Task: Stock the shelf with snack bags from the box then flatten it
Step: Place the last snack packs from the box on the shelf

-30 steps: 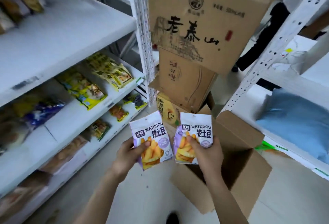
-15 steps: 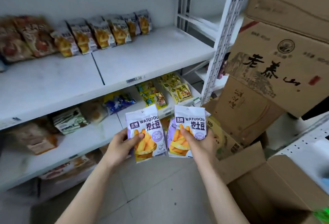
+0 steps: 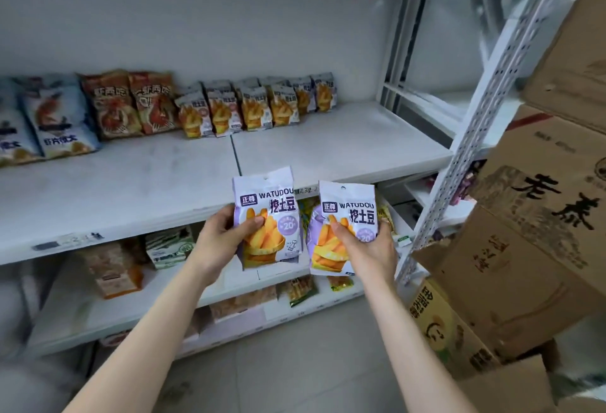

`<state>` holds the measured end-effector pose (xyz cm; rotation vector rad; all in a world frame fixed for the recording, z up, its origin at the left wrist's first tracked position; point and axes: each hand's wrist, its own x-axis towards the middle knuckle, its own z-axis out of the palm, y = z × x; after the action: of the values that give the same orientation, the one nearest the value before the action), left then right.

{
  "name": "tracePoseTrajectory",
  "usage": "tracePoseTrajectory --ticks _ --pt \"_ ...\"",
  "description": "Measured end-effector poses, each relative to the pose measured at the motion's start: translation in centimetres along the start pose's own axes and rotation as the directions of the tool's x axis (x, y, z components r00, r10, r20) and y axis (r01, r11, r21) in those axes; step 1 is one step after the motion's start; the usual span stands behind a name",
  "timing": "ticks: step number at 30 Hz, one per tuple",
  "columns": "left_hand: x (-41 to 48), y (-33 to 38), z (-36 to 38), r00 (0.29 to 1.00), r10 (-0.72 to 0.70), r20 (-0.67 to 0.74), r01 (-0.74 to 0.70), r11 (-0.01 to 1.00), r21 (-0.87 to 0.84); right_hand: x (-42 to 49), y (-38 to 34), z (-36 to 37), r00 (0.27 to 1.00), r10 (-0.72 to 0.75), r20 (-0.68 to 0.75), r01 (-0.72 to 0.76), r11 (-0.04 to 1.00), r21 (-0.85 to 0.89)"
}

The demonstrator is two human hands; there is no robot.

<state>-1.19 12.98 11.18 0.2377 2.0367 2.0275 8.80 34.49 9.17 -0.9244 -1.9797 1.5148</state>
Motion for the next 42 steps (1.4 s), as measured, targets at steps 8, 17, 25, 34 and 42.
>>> tracePoseTrajectory --ticks 8,17,25,34,42 --pt "8.9 1.2 6.9 0.999 0.013 -0.034 -0.013 1.000 -0.024 12.1 -1.6 -1.7 0.999 -0.048 -0.012 0.048 0.998 -0.045" --pt "18.8 1.3 14.4 0.984 0.071 -0.162 -0.064 0.997 0.051 26.1 -2.2 -1.0 0.994 -0.080 0.073 0.084 0.995 -0.054" --pt "30.4 1.3 17.3 0.979 0.104 -0.177 -0.090 0.992 0.085 37.4 -3.6 2.9 0.992 -0.115 0.056 0.120 0.989 -0.088" --pt "41.0 0.6 19.3 0.961 0.161 -0.226 -0.149 0.986 0.069 47.3 -4.0 8.5 0.989 -0.139 0.048 0.141 0.988 -0.062" --pt "49.8 -1.6 20.3 0.918 0.205 -0.339 -0.181 0.978 0.103 56.1 -3.7 14.0 0.978 -0.176 0.115 0.182 0.982 -0.046"
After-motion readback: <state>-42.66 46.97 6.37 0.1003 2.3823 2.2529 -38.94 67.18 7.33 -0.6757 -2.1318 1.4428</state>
